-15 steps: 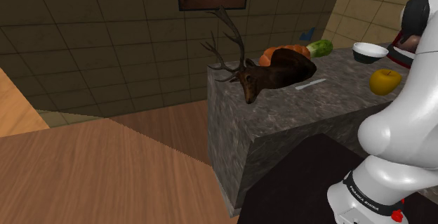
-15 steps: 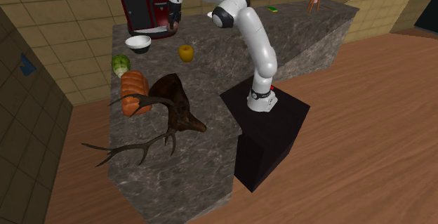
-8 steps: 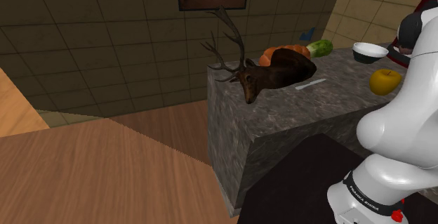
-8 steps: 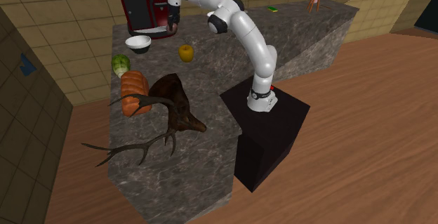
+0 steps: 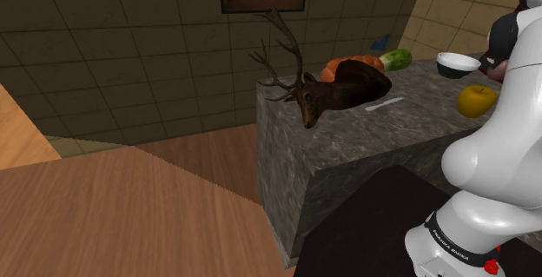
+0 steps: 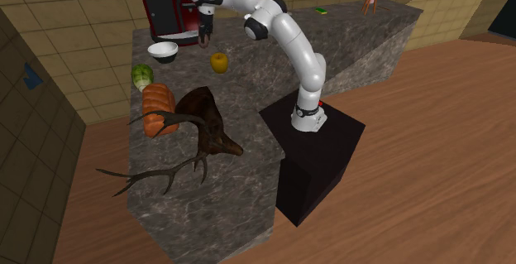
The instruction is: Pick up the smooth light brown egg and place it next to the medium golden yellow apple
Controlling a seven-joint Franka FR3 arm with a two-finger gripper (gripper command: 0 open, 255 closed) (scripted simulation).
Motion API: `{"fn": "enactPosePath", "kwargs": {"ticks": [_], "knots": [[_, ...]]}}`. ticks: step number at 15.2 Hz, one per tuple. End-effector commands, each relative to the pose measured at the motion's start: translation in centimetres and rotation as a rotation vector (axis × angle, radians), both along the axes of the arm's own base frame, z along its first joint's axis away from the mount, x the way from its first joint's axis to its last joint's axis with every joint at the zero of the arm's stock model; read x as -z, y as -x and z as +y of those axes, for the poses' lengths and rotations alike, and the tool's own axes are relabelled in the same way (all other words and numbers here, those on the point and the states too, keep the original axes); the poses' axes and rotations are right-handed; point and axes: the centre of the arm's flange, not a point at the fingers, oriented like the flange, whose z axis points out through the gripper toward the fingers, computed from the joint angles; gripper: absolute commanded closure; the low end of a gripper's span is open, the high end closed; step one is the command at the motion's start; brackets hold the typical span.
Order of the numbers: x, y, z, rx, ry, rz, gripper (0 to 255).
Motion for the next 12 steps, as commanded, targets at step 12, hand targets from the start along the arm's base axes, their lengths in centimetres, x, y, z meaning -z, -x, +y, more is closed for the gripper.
{"fn": "enactPosePath", "kwargs": {"ticks": [12], "knots": [[7.0, -0.1, 0.0, 0.000, 0.001, 0.000, 255]]}}
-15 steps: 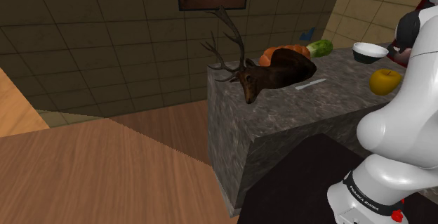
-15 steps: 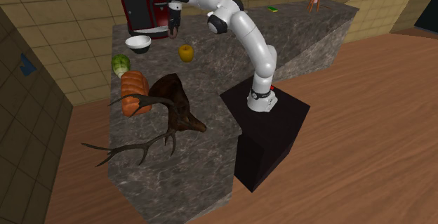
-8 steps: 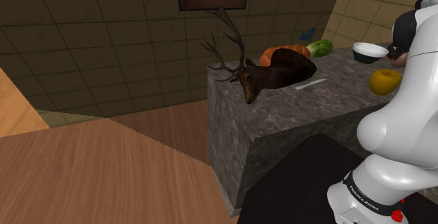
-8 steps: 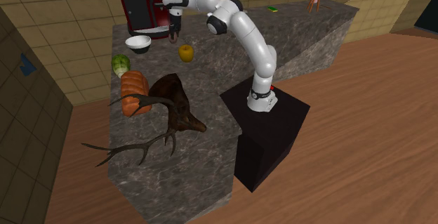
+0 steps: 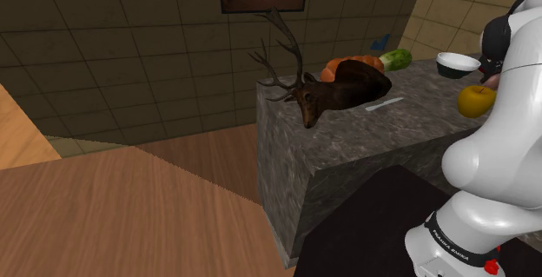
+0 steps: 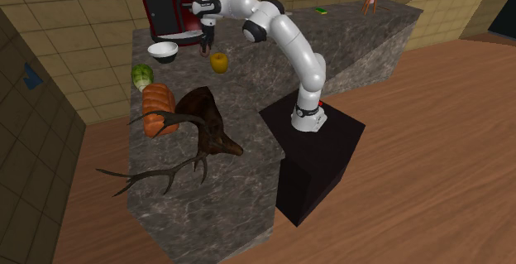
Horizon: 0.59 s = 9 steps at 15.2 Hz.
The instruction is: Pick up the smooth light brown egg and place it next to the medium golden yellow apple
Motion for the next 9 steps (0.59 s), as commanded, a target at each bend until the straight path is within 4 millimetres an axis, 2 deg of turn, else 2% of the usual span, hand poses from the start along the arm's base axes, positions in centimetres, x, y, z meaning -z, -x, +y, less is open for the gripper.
{"fn": "enactPosePath", "kwargs": {"ticks": [1, 9], "knots": [[1.1, 0.0, 0.1, 0.000, 0.001, 0.000, 255], [5.3, 0.0, 0.1, 0.000, 0.001, 0.000, 255]]}}
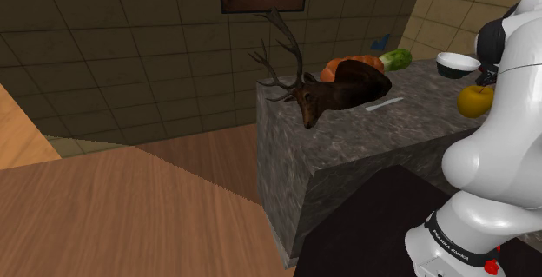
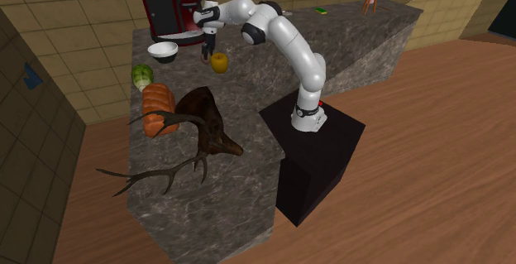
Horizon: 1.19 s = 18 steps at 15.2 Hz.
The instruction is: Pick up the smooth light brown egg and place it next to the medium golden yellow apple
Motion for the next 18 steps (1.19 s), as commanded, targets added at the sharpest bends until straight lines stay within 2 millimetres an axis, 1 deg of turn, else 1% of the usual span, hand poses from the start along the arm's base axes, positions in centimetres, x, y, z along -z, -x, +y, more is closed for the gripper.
{"fn": "enactPosePath", "kwargs": {"ticks": [1, 9, 10, 15, 18], "knots": [[1.0, 0.0, -0.1, 0.000, 0.001, 0.000, 255], [1.0, 0.0, -0.1, 0.000, 0.001, 0.000, 255], [0.9, 0.0, 0.0, 0.000, 0.001, 0.000, 0], [1.0, 0.0, -0.1, 0.000, 0.001, 0.000, 0], [-2.9, 0.8, 0.2, 0.000, 0.001, 0.000, 0]]}}
